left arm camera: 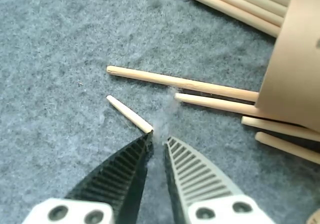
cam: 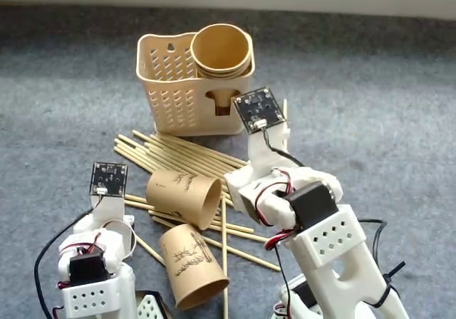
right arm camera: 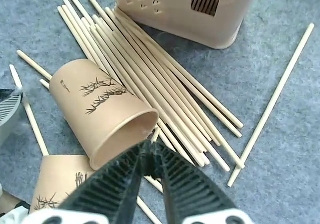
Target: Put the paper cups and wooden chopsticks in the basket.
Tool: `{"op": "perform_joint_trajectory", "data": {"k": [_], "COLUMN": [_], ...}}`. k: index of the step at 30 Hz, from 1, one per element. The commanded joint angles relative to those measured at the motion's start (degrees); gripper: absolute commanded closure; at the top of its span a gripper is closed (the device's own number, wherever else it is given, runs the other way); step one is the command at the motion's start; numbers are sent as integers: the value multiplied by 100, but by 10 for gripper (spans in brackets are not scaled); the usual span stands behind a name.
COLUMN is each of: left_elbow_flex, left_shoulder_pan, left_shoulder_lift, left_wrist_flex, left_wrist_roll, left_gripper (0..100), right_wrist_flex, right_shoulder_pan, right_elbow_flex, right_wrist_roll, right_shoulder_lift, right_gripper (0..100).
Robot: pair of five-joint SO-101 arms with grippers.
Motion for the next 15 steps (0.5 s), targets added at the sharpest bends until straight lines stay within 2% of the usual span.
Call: {"op": "perform_joint_trajectory", "data": {"k": [1,9,15], "left_elbow_flex": [110,110,110], "left_shoulder_pan": [-40,-40,-40], "left_shoulder_lift": [-22,-22,-22], "left_wrist_flex": [26,26,26], "left_wrist_roll": [-9,-9,-9], "left_gripper": [947,947,947], "right_wrist_flex": [-119,-119,-409], "right_shoulder_pan": [-31,-22,-22], "right_elbow_flex": [-31,-22,646], "right_wrist_roll": [18,18,18], "right_shoulder_lift": [-119,-180,-1446], "right_gripper": [988,990,990]}}
